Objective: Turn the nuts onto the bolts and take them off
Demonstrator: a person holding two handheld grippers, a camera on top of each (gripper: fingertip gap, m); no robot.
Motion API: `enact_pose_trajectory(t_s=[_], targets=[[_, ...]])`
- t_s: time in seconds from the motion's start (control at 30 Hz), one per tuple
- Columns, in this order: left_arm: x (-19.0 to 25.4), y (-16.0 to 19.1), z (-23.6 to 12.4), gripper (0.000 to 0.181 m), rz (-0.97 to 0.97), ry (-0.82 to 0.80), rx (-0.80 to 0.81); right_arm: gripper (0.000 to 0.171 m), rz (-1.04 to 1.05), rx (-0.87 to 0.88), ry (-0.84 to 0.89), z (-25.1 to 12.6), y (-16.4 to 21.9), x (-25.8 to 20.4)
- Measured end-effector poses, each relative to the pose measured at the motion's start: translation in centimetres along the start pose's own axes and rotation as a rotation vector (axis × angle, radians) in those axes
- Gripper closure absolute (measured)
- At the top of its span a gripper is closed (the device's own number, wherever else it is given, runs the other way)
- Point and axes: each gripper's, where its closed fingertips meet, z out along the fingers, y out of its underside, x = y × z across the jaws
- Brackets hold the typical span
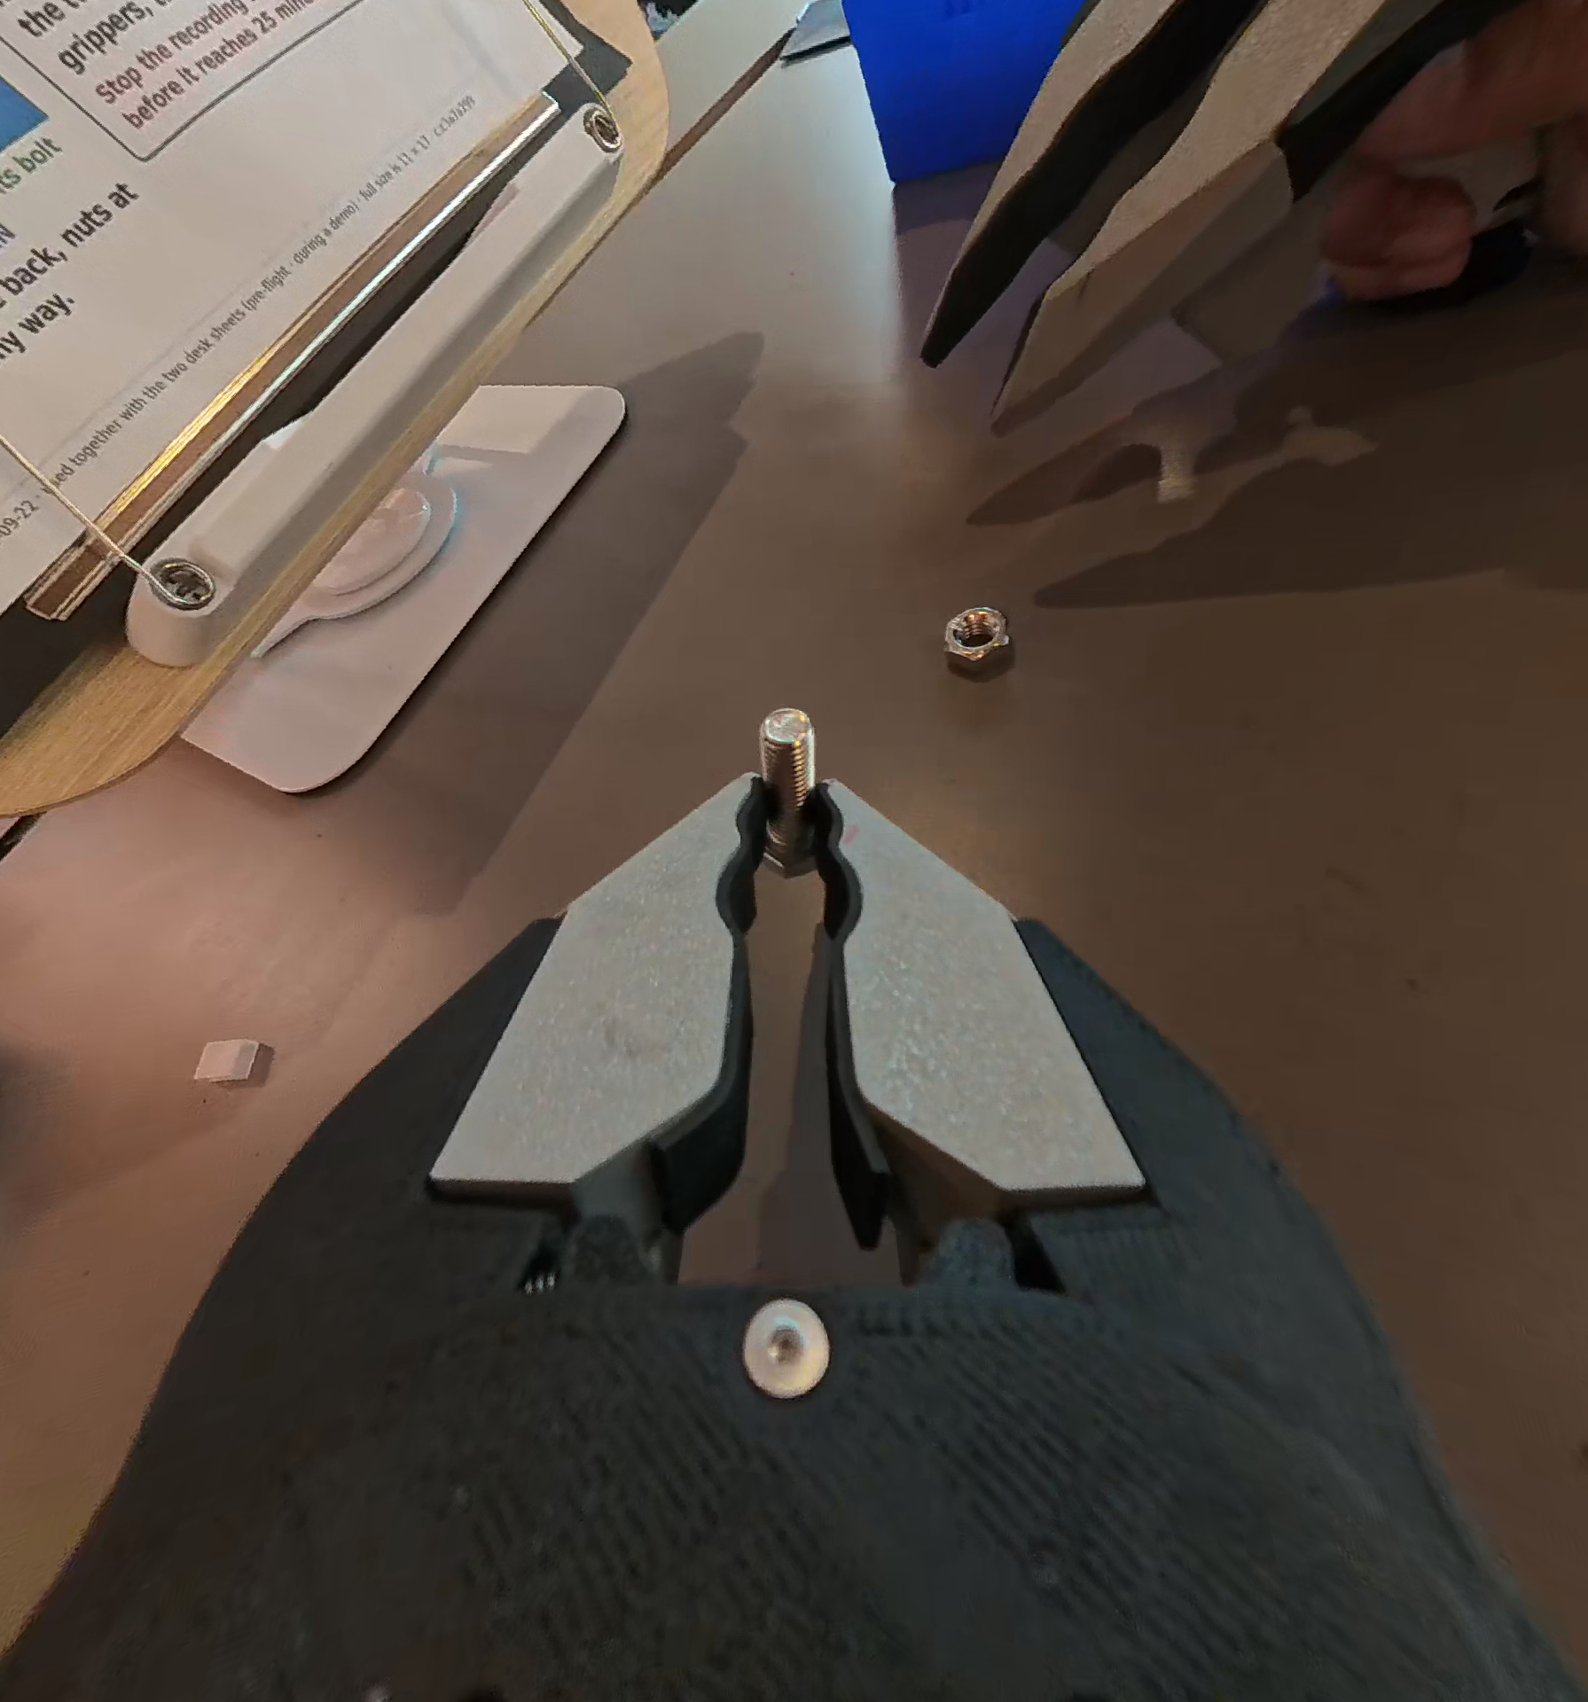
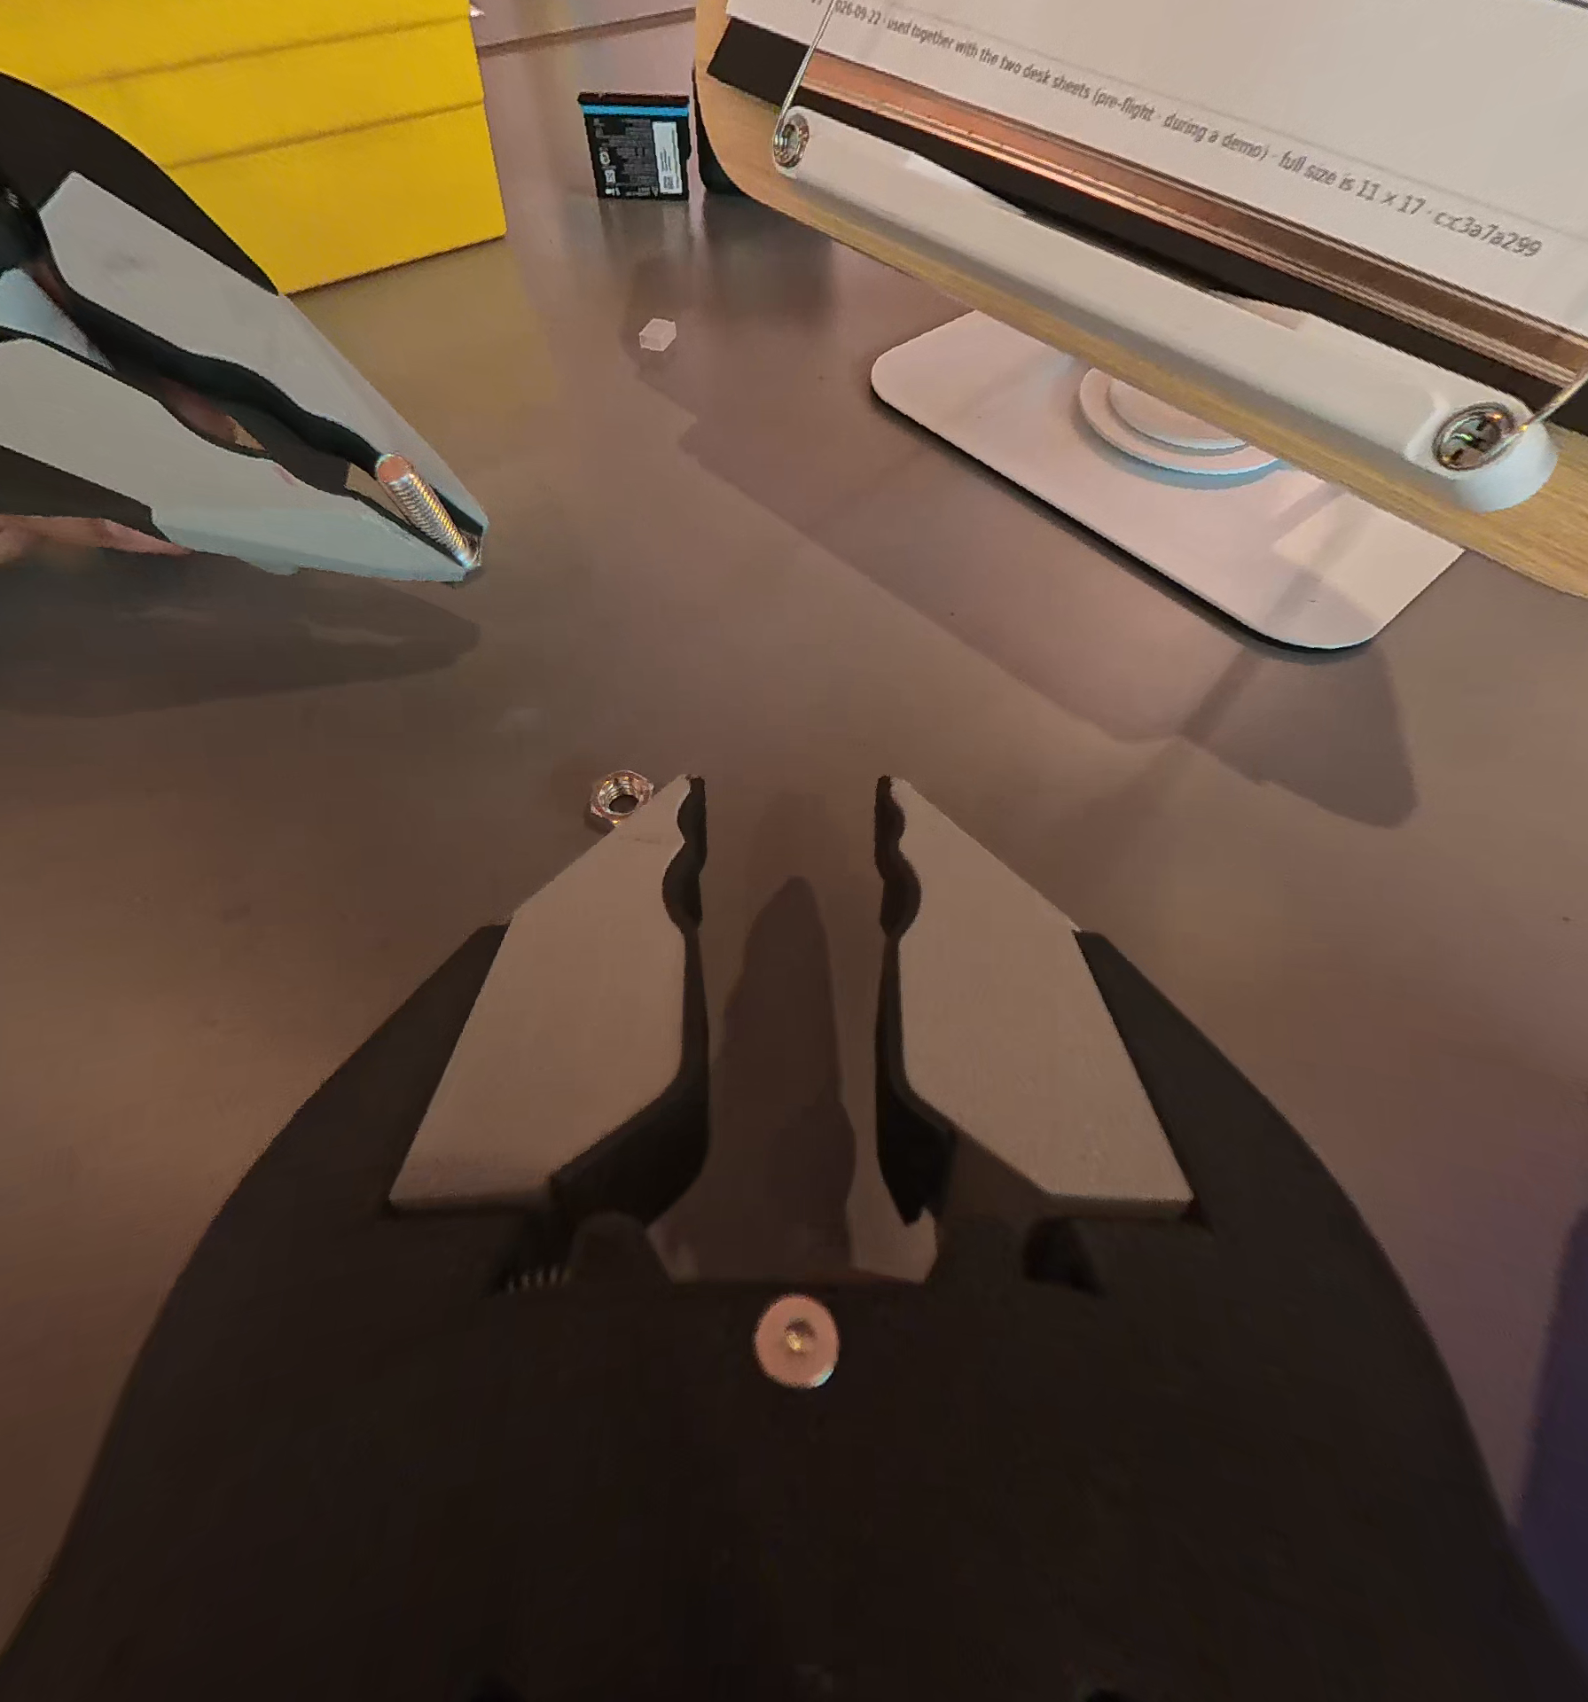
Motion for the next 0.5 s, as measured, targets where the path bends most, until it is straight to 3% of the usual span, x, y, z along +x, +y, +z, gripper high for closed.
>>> enact_pose_trajectory(t_s=[0.5], targets=[[0.37,-0.02,0.04,0.174,-0.004,0.034,-0.001,0.139,-0.079,-0.006,0.058,-0.18,0.16,-0.03]])
